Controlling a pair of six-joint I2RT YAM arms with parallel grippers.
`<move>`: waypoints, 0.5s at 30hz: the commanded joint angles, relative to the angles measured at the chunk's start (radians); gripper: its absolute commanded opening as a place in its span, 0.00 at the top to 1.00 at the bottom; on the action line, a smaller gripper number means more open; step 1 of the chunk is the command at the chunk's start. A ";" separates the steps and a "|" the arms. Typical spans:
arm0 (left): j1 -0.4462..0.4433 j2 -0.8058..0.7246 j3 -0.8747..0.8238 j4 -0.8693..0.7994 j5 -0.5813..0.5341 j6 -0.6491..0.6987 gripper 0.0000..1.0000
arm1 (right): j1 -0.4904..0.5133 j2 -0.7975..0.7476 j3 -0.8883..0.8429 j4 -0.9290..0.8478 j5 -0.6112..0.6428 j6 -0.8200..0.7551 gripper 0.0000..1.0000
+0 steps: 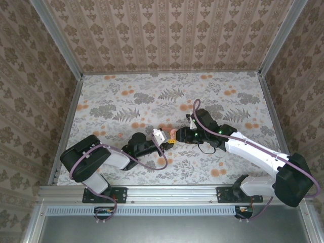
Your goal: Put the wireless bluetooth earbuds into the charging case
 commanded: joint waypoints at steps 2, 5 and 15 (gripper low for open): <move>0.006 -0.030 -0.011 0.019 -0.002 0.017 0.88 | -0.007 -0.002 0.005 -0.017 0.014 -0.014 0.60; 0.006 -0.034 -0.009 0.017 -0.004 0.019 0.88 | -0.008 -0.005 0.005 -0.021 0.017 -0.016 0.60; 0.006 -0.043 -0.010 0.014 -0.004 0.020 0.88 | -0.010 -0.012 0.002 -0.029 0.023 -0.015 0.60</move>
